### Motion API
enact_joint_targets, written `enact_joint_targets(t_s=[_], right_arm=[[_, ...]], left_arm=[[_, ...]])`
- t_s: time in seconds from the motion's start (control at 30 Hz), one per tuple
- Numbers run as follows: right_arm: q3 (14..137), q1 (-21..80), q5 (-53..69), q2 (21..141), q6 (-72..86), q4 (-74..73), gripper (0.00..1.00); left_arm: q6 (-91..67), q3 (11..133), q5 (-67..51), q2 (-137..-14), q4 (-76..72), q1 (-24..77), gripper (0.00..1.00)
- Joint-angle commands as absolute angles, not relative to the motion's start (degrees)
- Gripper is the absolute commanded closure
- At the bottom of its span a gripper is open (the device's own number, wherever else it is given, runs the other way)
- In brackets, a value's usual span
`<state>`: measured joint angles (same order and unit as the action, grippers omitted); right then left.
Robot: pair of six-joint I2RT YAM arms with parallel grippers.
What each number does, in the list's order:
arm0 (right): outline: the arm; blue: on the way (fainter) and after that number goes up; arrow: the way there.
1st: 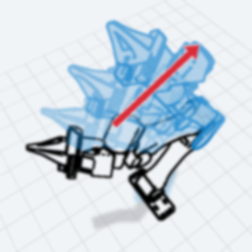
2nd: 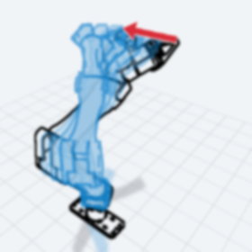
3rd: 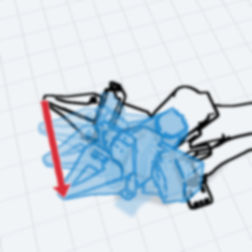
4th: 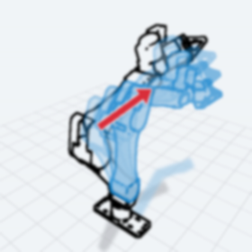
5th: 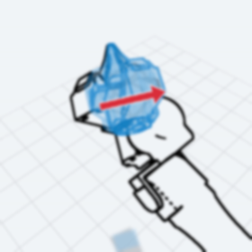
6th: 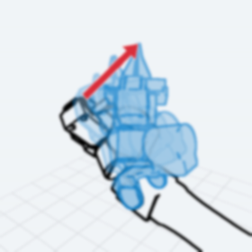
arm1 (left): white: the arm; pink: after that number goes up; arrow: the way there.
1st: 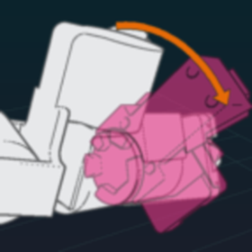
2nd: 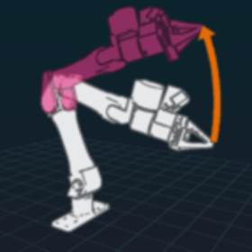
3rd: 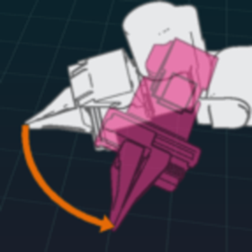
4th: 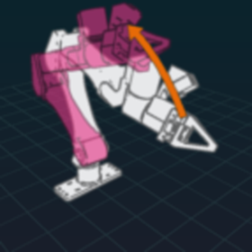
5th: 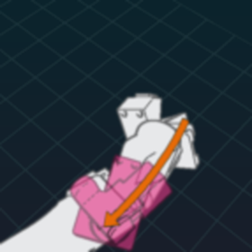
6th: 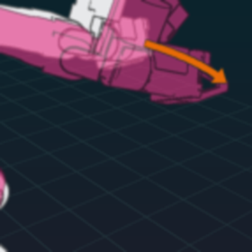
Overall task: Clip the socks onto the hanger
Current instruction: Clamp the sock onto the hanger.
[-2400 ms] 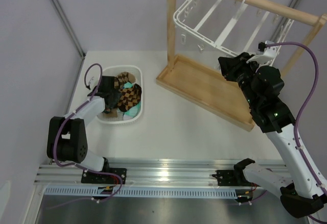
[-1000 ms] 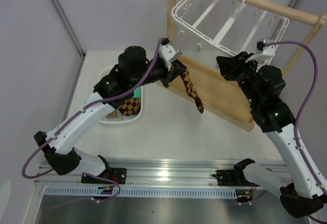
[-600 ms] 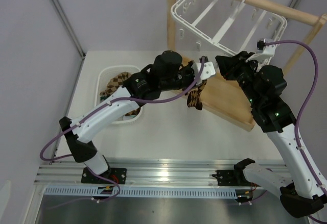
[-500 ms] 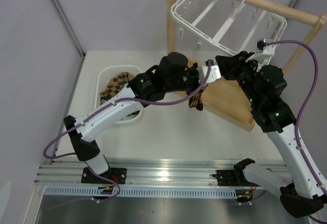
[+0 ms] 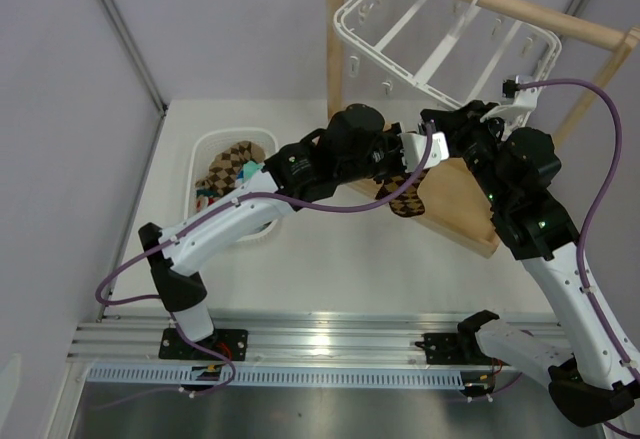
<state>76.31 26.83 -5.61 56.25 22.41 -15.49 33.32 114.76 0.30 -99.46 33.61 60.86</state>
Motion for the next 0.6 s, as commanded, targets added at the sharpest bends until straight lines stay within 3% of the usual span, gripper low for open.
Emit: enact_joint_targets(t_s=[0.0,0.57], right_arm=[[77.43,28.30,-1.84,56.34,22.41,-16.52,1.00],[76.12,28.39,2.90,53.79,17.93,-14.86,1.00]], left_arm=[[34.89,118.21,2.20,-99.75,31.20,61.26,0.99],[37.09,116.10,3.08,-100.02,29.44,59.77,0.99]])
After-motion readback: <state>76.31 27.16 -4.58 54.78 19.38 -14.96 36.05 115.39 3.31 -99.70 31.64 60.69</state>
